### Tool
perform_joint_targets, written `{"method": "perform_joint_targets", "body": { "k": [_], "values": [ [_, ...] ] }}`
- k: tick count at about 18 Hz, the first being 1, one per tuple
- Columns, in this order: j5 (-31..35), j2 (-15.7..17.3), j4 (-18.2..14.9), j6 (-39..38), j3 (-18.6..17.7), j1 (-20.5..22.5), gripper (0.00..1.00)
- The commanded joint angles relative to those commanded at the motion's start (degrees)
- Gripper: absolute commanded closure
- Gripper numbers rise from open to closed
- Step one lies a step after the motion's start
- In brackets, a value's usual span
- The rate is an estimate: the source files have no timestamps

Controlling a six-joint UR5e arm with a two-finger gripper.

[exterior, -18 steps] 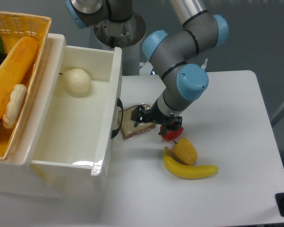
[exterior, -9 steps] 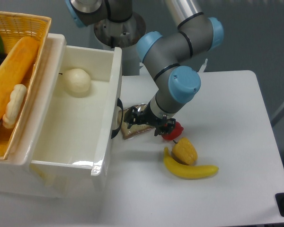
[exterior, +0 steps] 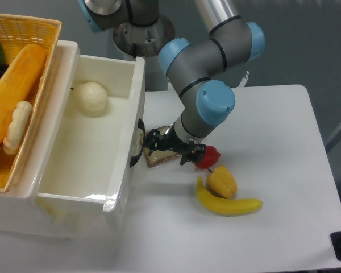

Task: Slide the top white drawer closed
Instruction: 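Push the drawer front with the gripper, sliding the drawer into the unit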

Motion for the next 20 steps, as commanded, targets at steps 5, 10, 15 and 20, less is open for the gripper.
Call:
{"method": "perform_joint_targets", "body": {
  "k": [5,10,15,20],
  "values": [
    [-0.97,0.26,-0.18,-0.09,-0.09,-1.84,0.00],
    [-0.62,0.88,-0.09,-0.09,-0.09,-3.51,0.00],
    [-0.71,1.14,0.09,-0.26,-0.09,-5.62,0.00],
    [-0.71,1.32,0.09,-0.09,-0.09,-6.94,0.00]
  ]
}}
